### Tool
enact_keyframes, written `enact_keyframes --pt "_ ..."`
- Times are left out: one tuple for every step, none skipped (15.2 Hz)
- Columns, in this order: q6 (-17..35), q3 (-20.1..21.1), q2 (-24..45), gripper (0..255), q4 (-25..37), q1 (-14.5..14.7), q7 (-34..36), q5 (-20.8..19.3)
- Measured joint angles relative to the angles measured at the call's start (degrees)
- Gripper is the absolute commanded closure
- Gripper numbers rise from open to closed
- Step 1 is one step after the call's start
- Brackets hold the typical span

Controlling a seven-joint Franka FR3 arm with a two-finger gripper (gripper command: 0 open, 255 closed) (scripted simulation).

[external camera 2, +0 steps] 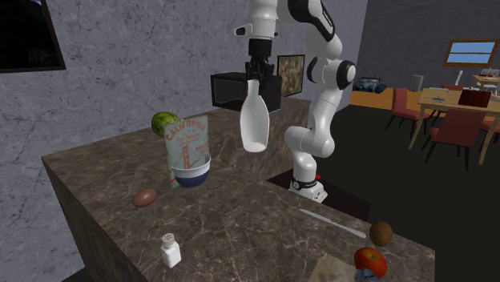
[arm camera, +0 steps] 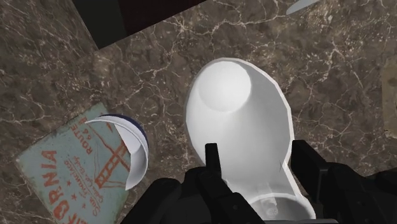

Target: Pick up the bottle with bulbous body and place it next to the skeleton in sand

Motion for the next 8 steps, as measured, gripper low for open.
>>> enact_keyframes --pt "-0.8 0.0 0.5 255 1.3 0.0 0.0 0.0" --pt "-1.6 0.0 1.0 255 2.6 0.0 0.0 0.0" --pt "-2.1 0.0 1.6 255 3.7 0.0 0.0 0.0" --pt "-3.1 -0.1 2.4 255 5.4 0.0 -0.2 0.0" --pt "-3.9 0.0 2.7 255 6.6 0.0 -0.1 0.0" --pt "-4.7 0.0 3.3 255 8.0 0.0 -0.1 0.0" --pt "-5.4 0.0 3.9 255 9.4 0.0 -0.1 0.1" --pt "-6.3 0.0 4.8 255 11.2 0.0 -0.1 0.1"
